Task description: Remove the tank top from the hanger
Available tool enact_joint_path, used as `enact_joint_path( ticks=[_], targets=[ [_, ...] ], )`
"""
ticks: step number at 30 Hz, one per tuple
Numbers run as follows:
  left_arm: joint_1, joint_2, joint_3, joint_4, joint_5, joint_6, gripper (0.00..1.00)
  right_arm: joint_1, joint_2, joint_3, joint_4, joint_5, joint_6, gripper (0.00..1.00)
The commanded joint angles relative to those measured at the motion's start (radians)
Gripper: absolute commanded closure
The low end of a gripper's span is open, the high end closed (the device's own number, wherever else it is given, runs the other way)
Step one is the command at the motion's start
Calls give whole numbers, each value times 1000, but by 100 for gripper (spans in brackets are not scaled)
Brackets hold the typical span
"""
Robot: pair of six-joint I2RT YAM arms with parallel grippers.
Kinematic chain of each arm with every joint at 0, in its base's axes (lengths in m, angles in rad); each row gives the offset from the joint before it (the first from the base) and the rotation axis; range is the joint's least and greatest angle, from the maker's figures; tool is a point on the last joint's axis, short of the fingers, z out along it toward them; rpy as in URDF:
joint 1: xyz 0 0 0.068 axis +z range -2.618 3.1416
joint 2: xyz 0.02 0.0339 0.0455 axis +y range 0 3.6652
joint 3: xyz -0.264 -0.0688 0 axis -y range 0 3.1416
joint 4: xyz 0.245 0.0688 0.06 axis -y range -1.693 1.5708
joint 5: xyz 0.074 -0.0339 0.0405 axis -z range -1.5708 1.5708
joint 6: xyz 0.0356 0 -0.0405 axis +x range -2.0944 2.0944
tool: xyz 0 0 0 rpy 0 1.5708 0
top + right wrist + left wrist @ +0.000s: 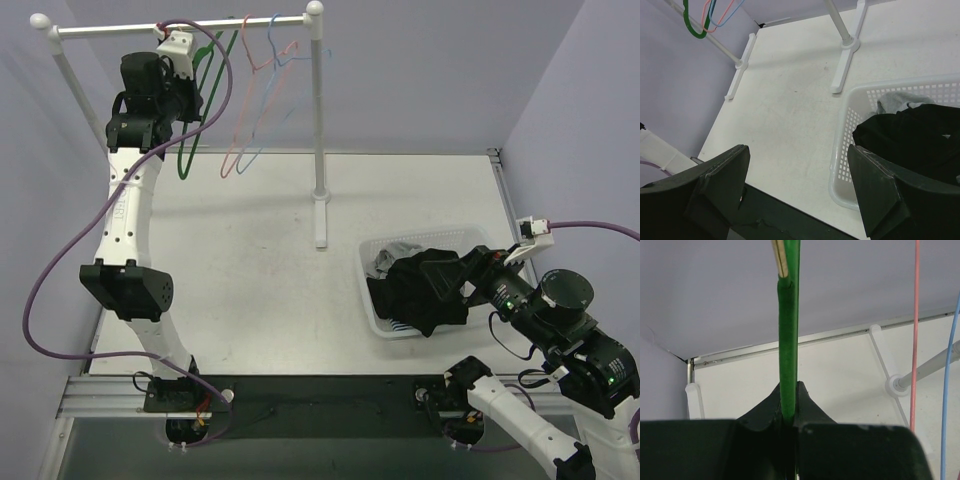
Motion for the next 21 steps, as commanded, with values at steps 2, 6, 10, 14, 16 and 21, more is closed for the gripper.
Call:
enact_joint_path(
  ticks=[2,6,10,14,16,21],
  targets=[
    [8,-48,-7,14,13,23,100,4,8,-1,66,-38,21,19],
    [8,-62,-21,-1,4,22,93,5,-2,5,66,-37,27,19],
    [9,-88,-21,-7,-13,3,75,4,-8,8,66,-38,33,19],
    [8,-137,-47,-15,-61,-38,50,4,-4,4,66,-46,32,19],
    [8,-189,-94,-18,-87,-49,42,4,-1,-12,65,-66,29,19],
    [8,-388,-275,-4,-101,-64,3,4,24,-35,31,-86,18,18]
  ],
)
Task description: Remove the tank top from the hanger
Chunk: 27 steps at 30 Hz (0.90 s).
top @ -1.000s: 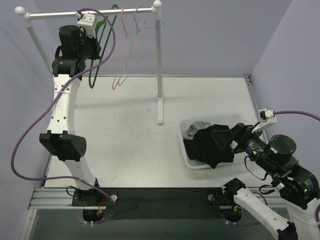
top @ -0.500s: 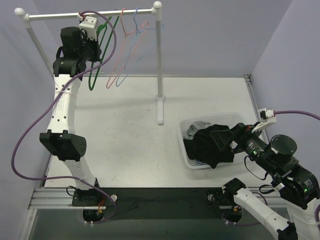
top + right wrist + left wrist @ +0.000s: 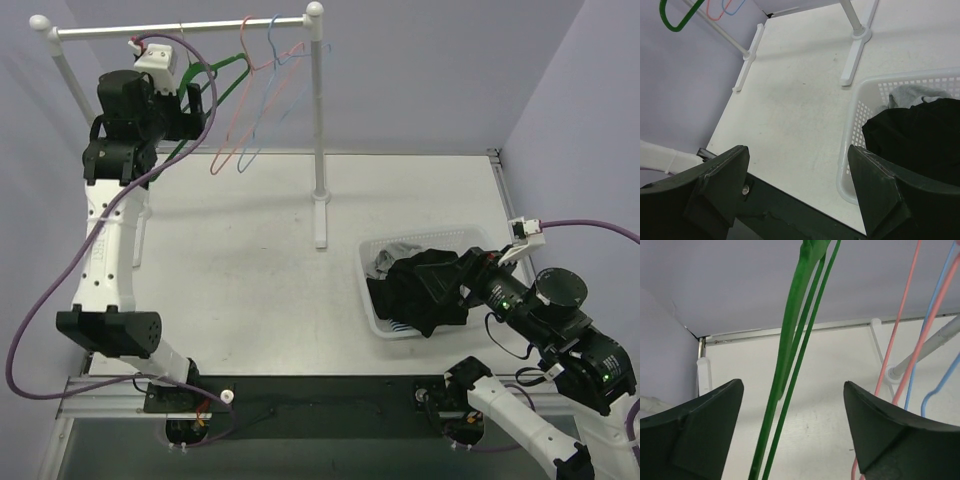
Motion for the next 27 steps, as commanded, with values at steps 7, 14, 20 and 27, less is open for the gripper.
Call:
enact_joint_path(
  ticks=[7,14,20,27],
  targets=[
    [6,-515,-451,16,-102,-71,3,2,45,-46,-46,16,-31,11],
    [-28,-884,-843,96,194,-222,3,2,50,-11,-132,116,71,1],
    [-134,-985,-980,64,263,-277,3,2,39,-20,-134,104,88,0],
    [-183,-1072,-1140,154,399,-401,3,4,38,-13,-134,113,99,0]
  ],
)
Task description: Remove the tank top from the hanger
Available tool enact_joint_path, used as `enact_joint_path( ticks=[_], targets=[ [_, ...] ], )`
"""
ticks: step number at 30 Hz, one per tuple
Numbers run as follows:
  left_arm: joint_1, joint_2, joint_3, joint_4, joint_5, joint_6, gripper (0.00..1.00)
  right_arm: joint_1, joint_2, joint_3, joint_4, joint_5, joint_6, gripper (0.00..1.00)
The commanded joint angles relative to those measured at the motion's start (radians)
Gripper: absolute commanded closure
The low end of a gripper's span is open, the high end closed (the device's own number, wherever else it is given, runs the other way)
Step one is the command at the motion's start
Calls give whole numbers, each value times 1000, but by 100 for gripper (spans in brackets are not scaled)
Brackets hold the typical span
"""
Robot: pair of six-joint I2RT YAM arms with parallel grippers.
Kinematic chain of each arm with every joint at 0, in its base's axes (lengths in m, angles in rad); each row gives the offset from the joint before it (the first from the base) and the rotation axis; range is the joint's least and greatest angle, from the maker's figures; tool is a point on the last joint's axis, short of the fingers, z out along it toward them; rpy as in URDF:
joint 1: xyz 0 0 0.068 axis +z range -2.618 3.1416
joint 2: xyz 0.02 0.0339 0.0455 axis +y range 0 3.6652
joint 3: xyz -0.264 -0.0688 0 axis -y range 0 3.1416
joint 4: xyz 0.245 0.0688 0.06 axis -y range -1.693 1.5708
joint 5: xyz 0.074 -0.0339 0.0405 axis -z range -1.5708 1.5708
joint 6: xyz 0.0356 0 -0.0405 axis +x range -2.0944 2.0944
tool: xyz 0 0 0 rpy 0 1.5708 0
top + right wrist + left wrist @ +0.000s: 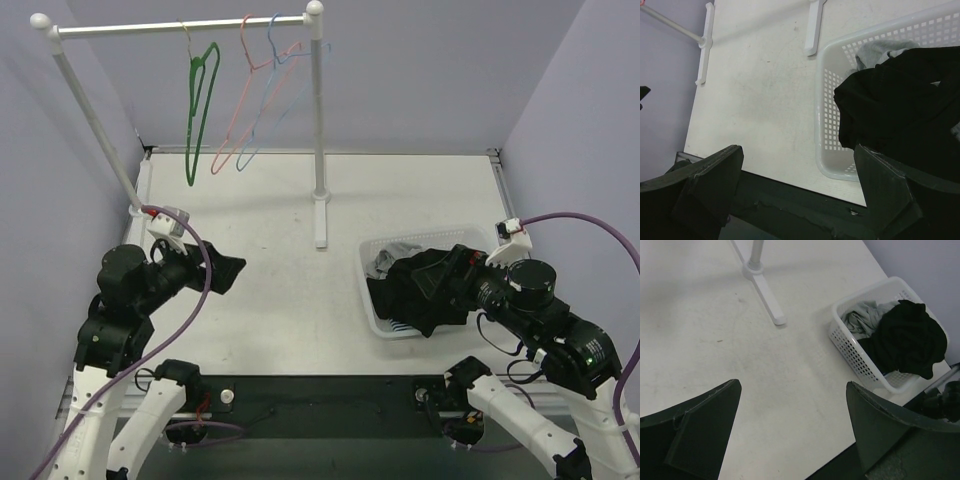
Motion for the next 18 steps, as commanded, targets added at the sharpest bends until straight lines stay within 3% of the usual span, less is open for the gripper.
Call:
enact_joint_path(
  ticks=[1,7,18],
  targets=[
    [-23,-34,-57,103,117,-90,3,4,-7,34,6,26,7,0],
    [-29,-5,-16,97,127,-85,3,4,-22,37,0,101,-11,0],
    [-40,15,-1,109,157,-99,3,4,-5,70,-2,61,-7,0]
  ],
)
